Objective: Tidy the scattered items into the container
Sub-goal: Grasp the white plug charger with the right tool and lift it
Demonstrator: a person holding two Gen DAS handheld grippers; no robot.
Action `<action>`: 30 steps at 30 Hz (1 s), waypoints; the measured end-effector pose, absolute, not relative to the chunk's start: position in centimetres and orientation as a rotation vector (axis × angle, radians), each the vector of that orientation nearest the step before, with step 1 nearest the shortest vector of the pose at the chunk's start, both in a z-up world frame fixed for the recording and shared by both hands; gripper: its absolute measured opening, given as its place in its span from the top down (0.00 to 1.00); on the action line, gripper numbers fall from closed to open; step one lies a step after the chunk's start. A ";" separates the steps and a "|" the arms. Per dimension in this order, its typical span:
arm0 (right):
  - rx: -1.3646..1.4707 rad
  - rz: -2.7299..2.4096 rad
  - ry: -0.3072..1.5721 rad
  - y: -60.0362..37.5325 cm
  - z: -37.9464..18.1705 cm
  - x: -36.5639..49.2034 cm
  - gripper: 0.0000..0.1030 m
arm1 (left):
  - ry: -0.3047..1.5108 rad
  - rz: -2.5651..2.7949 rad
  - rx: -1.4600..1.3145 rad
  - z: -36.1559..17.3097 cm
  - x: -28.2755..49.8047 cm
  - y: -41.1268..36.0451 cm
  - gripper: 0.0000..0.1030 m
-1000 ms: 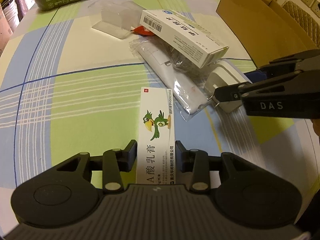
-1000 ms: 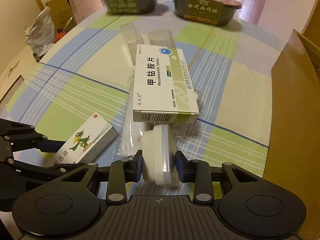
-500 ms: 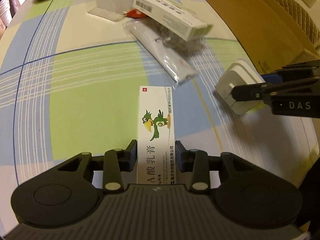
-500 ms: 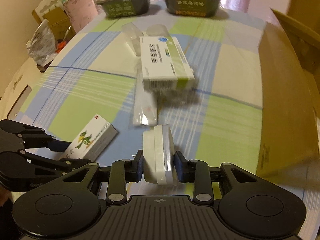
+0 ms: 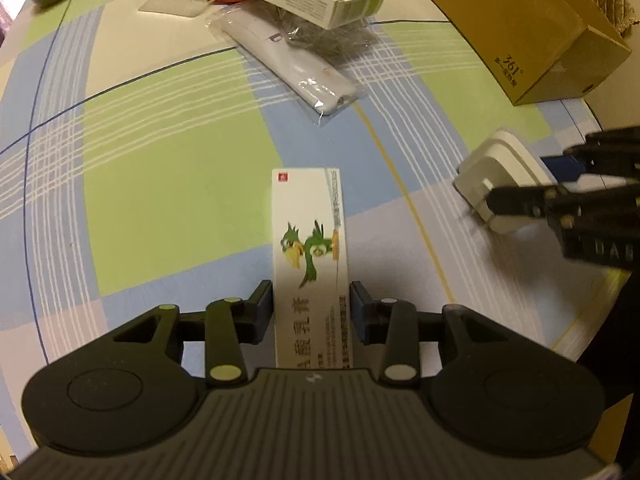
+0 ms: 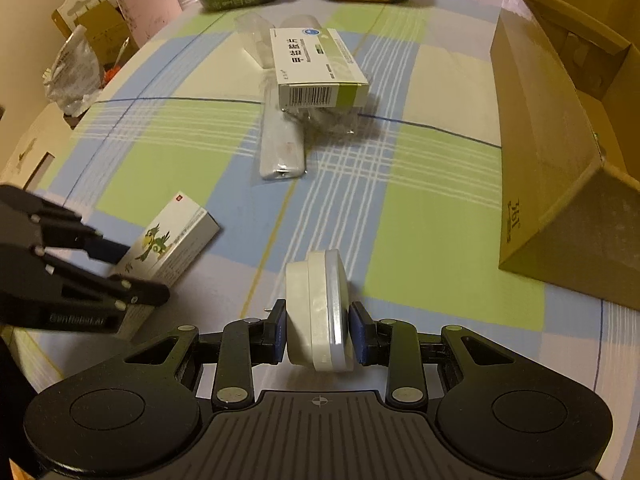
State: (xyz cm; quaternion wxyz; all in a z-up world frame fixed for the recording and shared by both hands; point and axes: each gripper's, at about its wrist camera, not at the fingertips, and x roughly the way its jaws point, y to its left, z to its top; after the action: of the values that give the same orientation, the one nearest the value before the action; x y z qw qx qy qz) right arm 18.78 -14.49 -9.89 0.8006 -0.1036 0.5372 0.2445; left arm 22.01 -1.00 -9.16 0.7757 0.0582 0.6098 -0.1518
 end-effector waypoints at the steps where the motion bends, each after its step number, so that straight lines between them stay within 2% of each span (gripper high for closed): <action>1: -0.226 0.526 1.154 -14.5 -9.9 18.8 0.67 | 1.325 -0.331 0.133 -9.2 22.3 -1.1 0.67; 14: -0.286 0.542 1.169 -13.9 -9.9 18.9 0.67 | 1.323 -0.348 0.180 -9.2 22.5 -1.5 0.67; 30: -0.211 0.499 1.124 -15.2 -7.4 17.6 0.67 | 1.285 -0.347 0.117 -7.0 20.1 -1.0 0.68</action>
State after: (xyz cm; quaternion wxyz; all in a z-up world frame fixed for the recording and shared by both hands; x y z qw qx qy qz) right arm 17.57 -15.24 -7.36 0.8116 -0.0987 0.5264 0.2336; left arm 20.12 -0.99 -6.95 0.7849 0.0541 0.5958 -0.1610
